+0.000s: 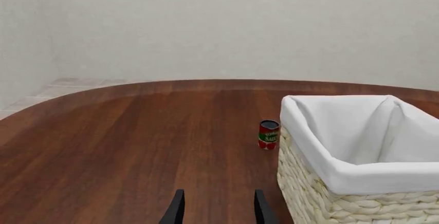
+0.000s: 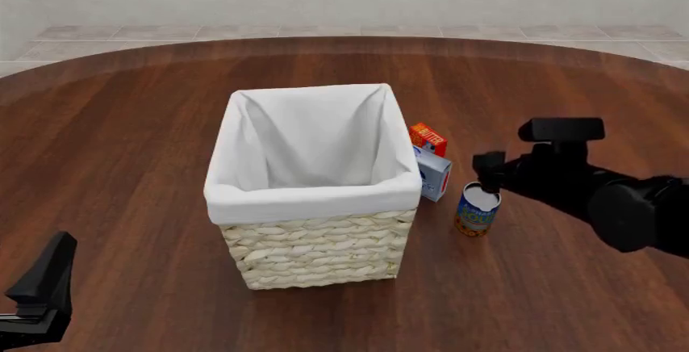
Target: Pick up the alphabet soup and put it in the basket.
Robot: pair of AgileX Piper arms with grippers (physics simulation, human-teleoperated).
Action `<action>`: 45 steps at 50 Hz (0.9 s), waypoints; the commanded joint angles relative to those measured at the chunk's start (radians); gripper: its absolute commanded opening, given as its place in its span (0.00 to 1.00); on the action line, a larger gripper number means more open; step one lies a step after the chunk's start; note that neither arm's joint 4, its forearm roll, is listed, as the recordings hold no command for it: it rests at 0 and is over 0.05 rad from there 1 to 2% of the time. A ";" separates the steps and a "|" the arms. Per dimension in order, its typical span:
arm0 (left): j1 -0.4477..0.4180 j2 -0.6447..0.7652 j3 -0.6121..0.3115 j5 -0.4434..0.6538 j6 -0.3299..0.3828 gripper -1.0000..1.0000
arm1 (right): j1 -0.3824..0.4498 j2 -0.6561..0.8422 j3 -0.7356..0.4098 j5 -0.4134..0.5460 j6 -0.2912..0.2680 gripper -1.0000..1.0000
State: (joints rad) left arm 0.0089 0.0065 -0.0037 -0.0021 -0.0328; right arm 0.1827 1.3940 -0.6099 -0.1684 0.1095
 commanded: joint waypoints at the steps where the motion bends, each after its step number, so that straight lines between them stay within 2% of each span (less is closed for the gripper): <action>1: 0.000 0.000 0.000 0.000 0.000 1.00 | -0.008 0.023 0.014 -0.026 0.008 1.00; 27: -0.001 0.001 0.000 0.000 -0.001 1.00 | 0.005 0.095 0.049 -0.117 0.052 1.00; 45: -0.001 0.000 0.000 0.000 -0.002 1.00 | 0.005 0.107 0.057 -0.130 0.054 1.00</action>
State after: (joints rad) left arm 0.0083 0.0063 -0.0037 -0.0022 -0.0342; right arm 0.1883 1.4893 -0.5594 -0.2849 0.1596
